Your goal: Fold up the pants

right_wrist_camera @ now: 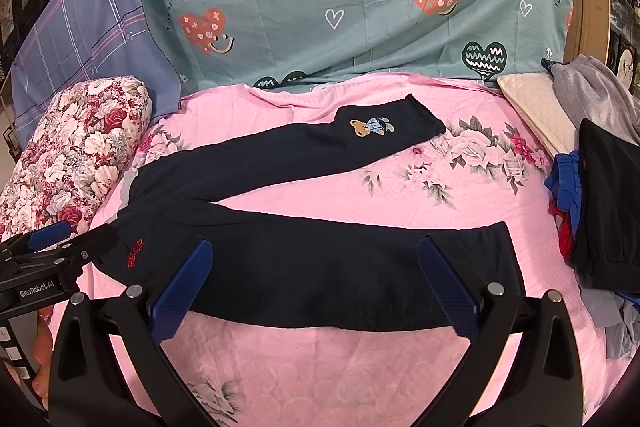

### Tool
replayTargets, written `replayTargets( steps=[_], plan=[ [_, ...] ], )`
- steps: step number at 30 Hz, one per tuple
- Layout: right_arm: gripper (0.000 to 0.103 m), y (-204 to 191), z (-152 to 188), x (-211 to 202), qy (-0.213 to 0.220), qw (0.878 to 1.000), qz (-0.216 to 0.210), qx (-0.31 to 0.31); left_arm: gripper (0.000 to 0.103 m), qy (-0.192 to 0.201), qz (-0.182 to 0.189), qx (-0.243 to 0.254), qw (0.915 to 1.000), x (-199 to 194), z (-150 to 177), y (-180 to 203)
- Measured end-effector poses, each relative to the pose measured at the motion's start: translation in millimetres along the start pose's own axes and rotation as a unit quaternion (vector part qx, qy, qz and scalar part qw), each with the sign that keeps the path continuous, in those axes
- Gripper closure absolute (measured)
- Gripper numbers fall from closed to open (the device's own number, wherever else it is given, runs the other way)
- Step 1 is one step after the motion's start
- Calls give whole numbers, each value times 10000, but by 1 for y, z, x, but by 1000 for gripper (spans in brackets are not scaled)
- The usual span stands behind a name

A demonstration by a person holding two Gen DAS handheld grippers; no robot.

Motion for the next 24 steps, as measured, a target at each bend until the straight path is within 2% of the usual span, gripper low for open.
replayTargets(
  steps=[8, 10, 13, 15, 17, 19, 21, 24],
  plan=[
    [1, 5, 2, 5, -45, 10000, 66, 35, 2, -111, 103, -73, 9999, 11, 7, -7],
    [1, 8, 3, 7, -64, 9999, 138, 19, 2, -46, 112, -64, 9999, 15, 10, -16],
    [1, 16, 5, 9, -20, 9993, 348, -104, 2, 31, -244, -33, 9997, 21, 18, -45],
    [1, 26, 6, 11, -2, 9985, 524, -139, 2, -25, -195, -178, 9996, 27, 27, -68],
    [1, 40, 8, 15, -42, 9978, 663, -55, 2, -185, 108, -632, 9978, 36, 42, -100],
    [1, 55, 10, 20, -129, 9969, 761, 126, 2, -314, 258, -1170, 9923, 44, 59, -131],
    [1, 67, 13, 24, -217, 9961, 791, 331, 2, -460, 77, -1758, 9833, 51, 84, -169],
    [1, 79, 16, 29, -333, 9946, 781, 596, 2, -652, -229, -2271, 9714, 61, 114, -206]
  ],
)
Point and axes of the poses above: each gripper's, at about its wrist camera, not at the fingertips, and x roughly the way its jaws point, y to its right, z to its underside, the point moved 6 cm from there along x, roughly the way its jaws point, and after that the axes turned 15 degrees about x, right-handed, at the moved point
